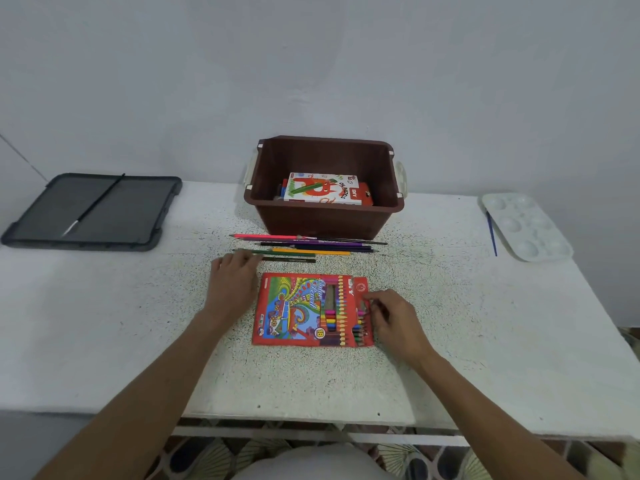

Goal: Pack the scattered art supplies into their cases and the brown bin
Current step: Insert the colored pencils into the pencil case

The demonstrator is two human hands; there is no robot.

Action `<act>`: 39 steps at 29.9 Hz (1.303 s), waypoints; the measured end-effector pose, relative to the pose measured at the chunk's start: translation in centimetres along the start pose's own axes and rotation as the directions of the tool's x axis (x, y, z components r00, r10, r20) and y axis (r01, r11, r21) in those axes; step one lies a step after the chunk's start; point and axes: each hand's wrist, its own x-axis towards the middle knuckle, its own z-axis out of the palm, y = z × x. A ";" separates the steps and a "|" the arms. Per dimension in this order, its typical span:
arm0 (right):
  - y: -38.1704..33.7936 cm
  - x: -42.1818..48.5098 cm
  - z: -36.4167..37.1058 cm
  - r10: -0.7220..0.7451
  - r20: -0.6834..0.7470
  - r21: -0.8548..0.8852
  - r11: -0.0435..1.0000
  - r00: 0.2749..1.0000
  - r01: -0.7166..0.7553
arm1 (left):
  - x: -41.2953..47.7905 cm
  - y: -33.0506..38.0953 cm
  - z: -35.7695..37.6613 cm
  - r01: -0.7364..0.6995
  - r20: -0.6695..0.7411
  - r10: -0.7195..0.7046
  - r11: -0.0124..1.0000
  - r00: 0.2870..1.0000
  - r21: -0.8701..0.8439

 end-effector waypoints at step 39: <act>-4.7 0.9 0.3 -0.348 -0.050 -0.191 0.923 0.936 0.333 | -3.5 10.7 -4.7 0.307 0.305 -0.078 0.022 0.949 -0.951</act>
